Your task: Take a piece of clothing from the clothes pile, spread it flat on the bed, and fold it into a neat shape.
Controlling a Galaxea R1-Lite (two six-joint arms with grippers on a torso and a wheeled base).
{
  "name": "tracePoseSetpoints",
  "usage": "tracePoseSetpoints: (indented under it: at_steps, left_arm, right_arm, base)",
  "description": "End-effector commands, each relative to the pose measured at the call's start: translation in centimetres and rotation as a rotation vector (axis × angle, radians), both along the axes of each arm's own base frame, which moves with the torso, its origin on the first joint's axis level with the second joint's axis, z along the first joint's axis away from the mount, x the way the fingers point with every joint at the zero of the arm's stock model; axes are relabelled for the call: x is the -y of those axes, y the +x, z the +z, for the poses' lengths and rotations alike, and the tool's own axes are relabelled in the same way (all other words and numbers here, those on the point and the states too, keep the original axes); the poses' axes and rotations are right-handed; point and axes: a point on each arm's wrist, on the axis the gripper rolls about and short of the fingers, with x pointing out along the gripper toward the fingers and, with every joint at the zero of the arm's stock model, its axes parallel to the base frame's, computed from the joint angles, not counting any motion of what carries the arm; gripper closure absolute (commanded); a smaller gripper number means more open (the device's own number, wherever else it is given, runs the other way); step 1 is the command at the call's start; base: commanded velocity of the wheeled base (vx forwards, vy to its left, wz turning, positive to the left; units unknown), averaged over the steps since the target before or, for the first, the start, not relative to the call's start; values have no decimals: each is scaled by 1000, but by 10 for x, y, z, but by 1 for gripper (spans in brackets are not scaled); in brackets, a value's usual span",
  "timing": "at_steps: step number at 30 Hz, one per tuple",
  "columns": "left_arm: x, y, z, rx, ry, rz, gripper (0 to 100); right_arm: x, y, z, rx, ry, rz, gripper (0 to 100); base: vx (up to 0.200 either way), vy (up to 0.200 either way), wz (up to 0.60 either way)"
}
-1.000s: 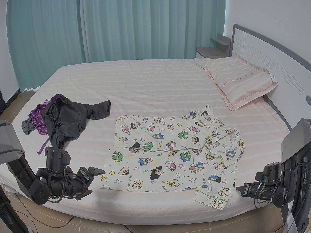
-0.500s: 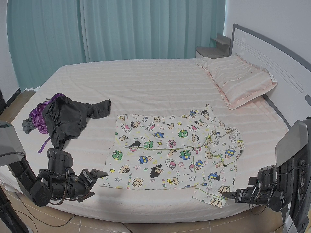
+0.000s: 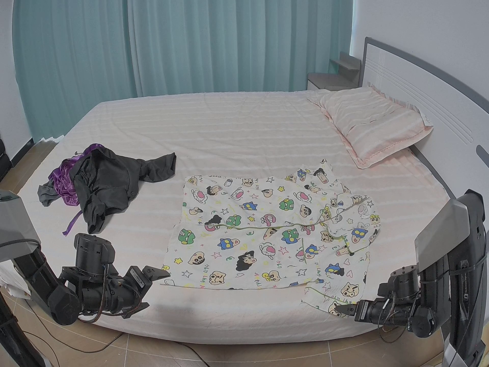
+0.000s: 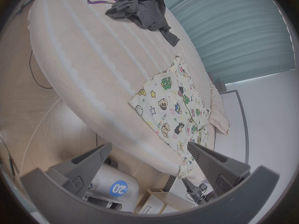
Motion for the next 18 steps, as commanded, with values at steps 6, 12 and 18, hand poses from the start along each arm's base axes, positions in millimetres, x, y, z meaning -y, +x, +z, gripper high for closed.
tracePoseSetpoints:
  at_steps: [6, 12, 18]
  left_arm:
    - [-1, 1, 0, 2, -1, 6, 0]
    - [-1, 2, 0, 2, -1, 7, 0]
    - [-2, 2, 0, 4, -1, 9, 0]
  right_arm:
    - [-25, 26, 1, 125, 20, -2, 0]
    - [-29, 26, -9, 107, 10, 0, 0]
    - [-27, 18, -6, 89, 2, 1, 0]
  base:
    - [0, 0, 0]
    - [0, 0, 0]
    - [0, 0, 0]
